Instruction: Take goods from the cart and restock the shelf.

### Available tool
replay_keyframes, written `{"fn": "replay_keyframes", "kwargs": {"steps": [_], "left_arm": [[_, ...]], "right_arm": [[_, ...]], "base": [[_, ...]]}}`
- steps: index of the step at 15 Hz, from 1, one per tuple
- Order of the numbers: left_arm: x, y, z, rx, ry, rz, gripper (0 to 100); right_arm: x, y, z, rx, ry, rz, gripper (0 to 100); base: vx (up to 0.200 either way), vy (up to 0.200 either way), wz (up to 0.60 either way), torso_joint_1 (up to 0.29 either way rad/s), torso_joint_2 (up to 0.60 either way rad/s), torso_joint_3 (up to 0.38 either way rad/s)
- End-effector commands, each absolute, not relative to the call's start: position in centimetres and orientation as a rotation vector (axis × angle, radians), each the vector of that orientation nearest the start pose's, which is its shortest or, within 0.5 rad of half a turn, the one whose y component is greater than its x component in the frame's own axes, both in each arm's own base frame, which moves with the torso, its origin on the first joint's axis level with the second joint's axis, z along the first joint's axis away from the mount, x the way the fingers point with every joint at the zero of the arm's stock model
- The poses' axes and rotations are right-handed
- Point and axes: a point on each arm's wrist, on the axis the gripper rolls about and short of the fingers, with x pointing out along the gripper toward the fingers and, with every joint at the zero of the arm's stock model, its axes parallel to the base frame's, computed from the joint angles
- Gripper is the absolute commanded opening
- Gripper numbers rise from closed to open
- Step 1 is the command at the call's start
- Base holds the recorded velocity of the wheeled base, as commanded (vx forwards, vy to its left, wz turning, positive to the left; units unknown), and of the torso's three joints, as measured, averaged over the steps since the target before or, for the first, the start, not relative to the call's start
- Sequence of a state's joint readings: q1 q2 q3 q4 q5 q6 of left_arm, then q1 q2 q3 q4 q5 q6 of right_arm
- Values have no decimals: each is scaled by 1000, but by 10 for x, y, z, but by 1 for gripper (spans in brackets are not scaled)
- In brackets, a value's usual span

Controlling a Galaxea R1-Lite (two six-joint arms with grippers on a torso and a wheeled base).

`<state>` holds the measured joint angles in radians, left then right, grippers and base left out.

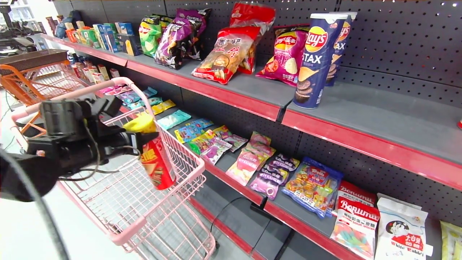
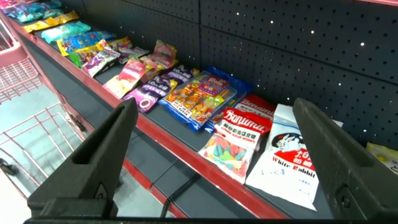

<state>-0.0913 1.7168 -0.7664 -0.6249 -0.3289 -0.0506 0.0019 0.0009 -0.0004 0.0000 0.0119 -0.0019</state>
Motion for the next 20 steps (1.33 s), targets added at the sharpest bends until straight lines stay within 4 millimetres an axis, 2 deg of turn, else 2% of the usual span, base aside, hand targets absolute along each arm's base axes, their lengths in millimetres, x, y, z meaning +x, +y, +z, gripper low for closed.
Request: {"fn": "replay_keyframes", "kwargs": {"steps": [1,2,4,5,6,7,9,11,16,20], "left_arm": [[168,-18,284,-64,102,-393,0],[129,-16,292,-58,79,-398,0],[63,-11,292,-54,65,-396,0],[42,-10,289,-53,55,-391,0],[13,-8,280,-50,32,-386,0],[-2,-7,272,-46,13,-365,0],[-14,-4,254,-39,2,-268,0],[-20,0,250,5,-23,-130,0],[-26,0,248,24,-46,-125,0],[-33,1,232,69,-35,-126,0]], "right_arm": [[-23,0,76,0,2,14,100],[-23,0,76,0,0,14,100],[-23,0,76,-2,2,15,100],[-23,0,76,0,2,14,100],[-23,0,76,-2,2,14,100],[-23,0,76,-2,2,14,100],[-23,0,75,0,3,14,100],[-23,0,76,0,0,15,100],[-23,0,76,-2,0,14,100],[-23,0,76,-2,0,14,100]], "base": [[0,0,0,0,0,0],[0,0,0,0,0,0],[0,0,0,0,0,0],[0,0,0,0,0,0],[0,0,0,0,0,0],[0,0,0,0,0,0],[0,0,0,0,0,0],[0,0,0,66,-232,-146],[0,0,0,177,-494,-314],[0,0,0,231,-586,-356]]}}
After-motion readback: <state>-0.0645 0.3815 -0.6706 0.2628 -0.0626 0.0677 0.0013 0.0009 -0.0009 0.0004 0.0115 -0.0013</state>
